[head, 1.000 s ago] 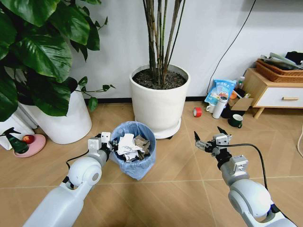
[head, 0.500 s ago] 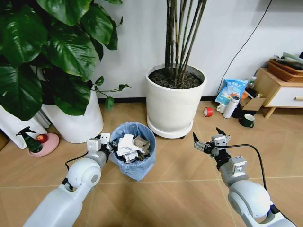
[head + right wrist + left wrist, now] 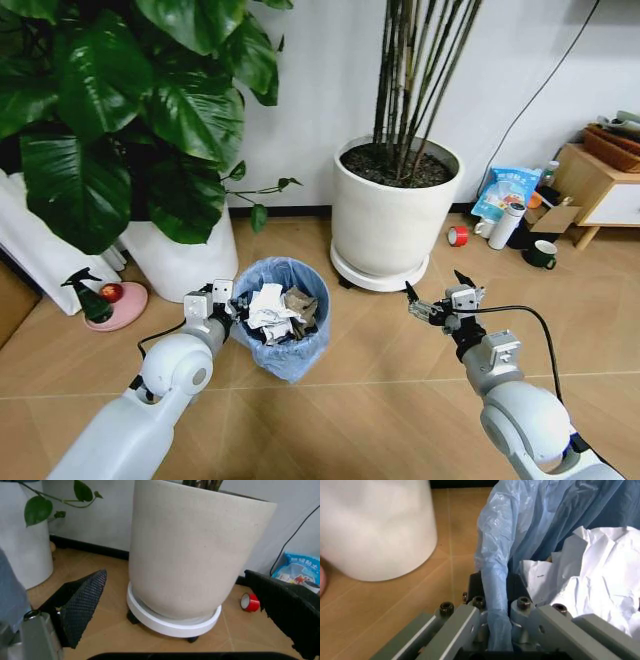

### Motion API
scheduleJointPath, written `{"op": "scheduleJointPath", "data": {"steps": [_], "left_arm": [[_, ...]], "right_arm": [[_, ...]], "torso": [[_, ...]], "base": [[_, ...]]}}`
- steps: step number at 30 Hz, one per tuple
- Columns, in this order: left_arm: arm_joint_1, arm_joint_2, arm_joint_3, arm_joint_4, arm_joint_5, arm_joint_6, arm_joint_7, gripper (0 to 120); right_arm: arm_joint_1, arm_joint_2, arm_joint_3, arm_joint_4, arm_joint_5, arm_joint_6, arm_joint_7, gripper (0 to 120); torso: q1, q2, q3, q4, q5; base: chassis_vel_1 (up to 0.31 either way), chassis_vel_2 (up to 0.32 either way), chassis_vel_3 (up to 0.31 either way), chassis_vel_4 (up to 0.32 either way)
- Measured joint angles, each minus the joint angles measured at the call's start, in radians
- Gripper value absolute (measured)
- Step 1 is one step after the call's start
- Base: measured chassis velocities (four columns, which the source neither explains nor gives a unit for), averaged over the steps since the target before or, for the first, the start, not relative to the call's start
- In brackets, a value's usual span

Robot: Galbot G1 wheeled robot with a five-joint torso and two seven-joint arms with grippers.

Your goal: Pick up the trash bin and place the garbage on the floor into it.

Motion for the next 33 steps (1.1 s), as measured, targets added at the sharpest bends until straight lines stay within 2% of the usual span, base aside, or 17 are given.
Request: {"op": "scheduleJointPath", "data": {"steps": [5,10,12,25,28,33], "left_arm": [[0.007,-0.005,-0.005,-0.004,-0.003,0.0,-0.004,0],[0.025,-0.006,-0.004,-0.013,-0.061,0.024,-0.066,0],[0.036,-0.004,0.001,-0.015,-0.134,0.048,-0.137,0],[0.046,-0.01,0.014,-0.004,-0.177,0.053,-0.205,0],[0.035,-0.017,0.021,0.005,-0.256,0.078,-0.277,0],[0.025,-0.024,0.031,0.038,-0.279,0.081,-0.321,0]], "right_arm": [[0.003,-0.008,0.021,-0.001,0.054,-0.008,0.011,100],[0.011,-0.02,0.049,-0.016,0.07,0.001,0.013,100],[0.013,-0.021,0.057,-0.023,0.074,0.006,0.013,100],[-0.007,0.006,0.062,-0.027,0.054,0.022,0.011,100],[-0.009,0.008,0.067,-0.029,0.046,0.032,0.011,100],[-0.011,0.007,0.073,-0.029,0.046,0.039,0.011,100]], "torso": [[0.0,0.0,0.0,0.0,0.0004],[0.0,0.0,0.0,-0.0005,0.0008],[0.0,0.0,0.0,-0.0006,0.0005],[0.0,0.0,0.0,-0.0003,0.0003],[0.0,0.0,0.0,-0.0003,0.0004],[0.0,0.0,0.0,-0.0004,0.0002]], "base": [[0.077,0.079,-0.06,-0.08],[-0.034,-0.036,0.012,0.024],[-0.024,-0.032,0.009,0.001],[0.0,0.0,0.0,0.0],[0.0,0.0,0.0,0.0],[0.0,0.0,0.0,0.0]]}}
